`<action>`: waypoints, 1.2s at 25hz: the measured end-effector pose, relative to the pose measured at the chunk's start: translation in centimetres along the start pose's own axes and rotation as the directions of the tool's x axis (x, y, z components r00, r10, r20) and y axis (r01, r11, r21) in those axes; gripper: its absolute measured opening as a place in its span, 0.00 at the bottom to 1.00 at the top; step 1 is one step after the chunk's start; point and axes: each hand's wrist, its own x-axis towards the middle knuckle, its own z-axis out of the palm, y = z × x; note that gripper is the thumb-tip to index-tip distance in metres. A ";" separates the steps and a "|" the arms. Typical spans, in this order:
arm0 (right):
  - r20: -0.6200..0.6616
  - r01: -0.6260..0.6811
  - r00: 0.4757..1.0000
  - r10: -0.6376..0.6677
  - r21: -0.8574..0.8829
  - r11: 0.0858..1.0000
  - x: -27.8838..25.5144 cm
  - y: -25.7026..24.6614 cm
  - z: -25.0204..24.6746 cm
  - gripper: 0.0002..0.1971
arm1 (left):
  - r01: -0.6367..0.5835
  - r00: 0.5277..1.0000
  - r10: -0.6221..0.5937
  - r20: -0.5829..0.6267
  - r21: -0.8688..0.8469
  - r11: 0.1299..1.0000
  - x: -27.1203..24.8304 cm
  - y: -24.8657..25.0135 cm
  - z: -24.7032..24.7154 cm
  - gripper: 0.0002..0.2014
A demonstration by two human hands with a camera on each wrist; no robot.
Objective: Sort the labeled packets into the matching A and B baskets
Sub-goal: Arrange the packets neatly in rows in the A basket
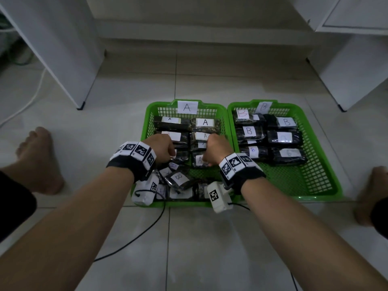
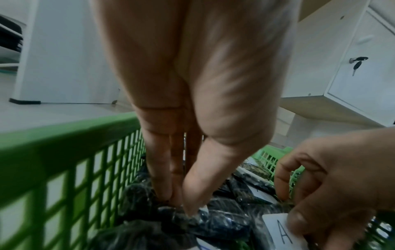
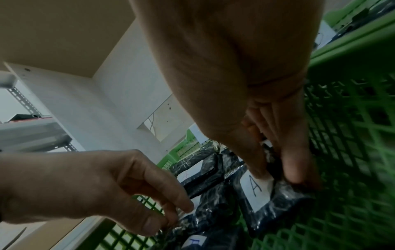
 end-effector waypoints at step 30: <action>0.155 -0.105 0.988 0.002 0.659 0.744 0.5 -3.9 -2.8 0.07 | -0.088 0.945 0.067 -0.320 -0.051 0.995 -0.8 -3.4 -3.4 0.10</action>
